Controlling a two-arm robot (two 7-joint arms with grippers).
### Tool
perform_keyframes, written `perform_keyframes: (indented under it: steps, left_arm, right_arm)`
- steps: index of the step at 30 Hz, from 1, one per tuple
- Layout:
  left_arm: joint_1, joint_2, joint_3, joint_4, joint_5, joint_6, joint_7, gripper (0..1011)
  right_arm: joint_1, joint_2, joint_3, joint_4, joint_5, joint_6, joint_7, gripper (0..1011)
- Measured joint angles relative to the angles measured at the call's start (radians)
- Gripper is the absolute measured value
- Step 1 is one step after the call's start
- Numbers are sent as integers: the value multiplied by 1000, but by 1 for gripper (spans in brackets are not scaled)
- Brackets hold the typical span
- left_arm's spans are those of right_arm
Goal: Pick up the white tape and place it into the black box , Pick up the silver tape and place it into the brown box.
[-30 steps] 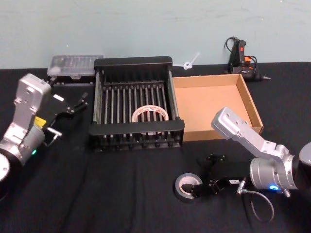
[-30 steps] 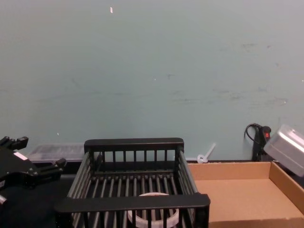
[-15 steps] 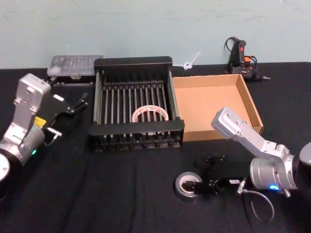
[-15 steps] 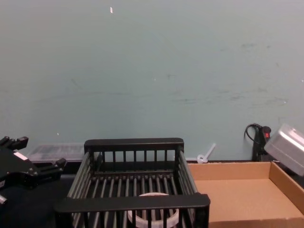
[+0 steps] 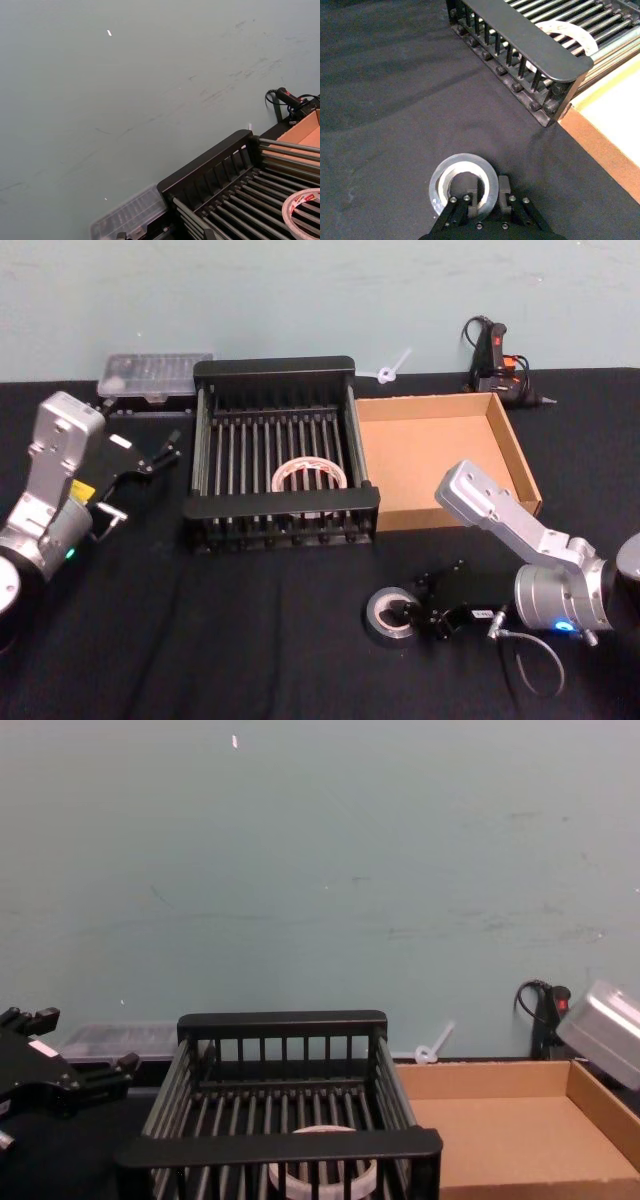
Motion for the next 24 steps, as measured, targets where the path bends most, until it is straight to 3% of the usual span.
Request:
perform_keyframes:
  steps: [6,24]
  left_arm:
    - [0,0,0,0,0,0,0,1001]
    - [0,0,0,0,0,0,0,1001]
  right_arm:
    - [0,0,0,0,0,0,0,191]
    - [-1,0,0,-1,-1,0,0,181]
